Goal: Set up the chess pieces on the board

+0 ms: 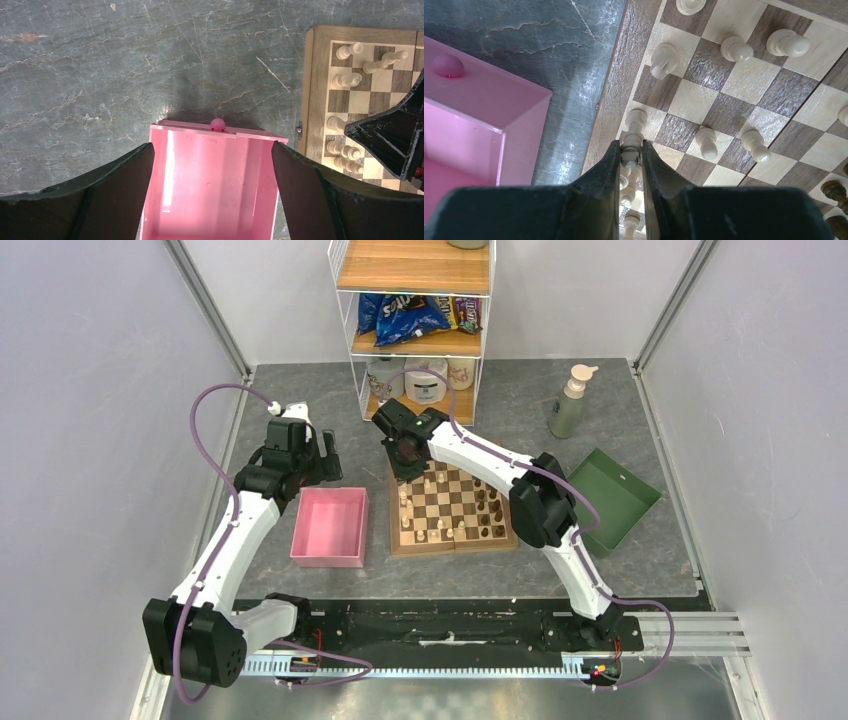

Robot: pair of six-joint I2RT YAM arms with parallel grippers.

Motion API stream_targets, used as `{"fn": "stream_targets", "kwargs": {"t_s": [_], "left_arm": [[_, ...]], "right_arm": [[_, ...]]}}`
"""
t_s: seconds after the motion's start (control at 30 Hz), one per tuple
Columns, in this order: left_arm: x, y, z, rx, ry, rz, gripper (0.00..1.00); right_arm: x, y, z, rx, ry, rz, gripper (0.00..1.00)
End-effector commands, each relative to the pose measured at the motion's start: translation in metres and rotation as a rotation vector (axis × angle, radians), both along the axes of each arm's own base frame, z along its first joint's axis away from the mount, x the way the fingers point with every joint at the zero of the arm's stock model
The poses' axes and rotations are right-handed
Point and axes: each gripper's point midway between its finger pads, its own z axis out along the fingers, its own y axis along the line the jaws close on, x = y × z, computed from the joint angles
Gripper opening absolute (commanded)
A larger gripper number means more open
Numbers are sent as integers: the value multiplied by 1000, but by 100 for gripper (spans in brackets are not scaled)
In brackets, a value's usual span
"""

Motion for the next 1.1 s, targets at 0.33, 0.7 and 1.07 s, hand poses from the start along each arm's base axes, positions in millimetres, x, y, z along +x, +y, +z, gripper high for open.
{"fn": "stream_targets", "kwargs": {"t_s": [0.33, 0.7, 1.07], "left_arm": [[6, -5, 5, -35, -17, 1, 94], [7, -3, 3, -30, -14, 8, 94], [7, -2, 3, -25, -12, 12, 94]], "right_arm": [[17, 4, 64, 90, -131, -10, 47], [7, -54, 95, 70, -161, -116, 50], [-81, -114, 40, -32, 82, -179, 49]]}}
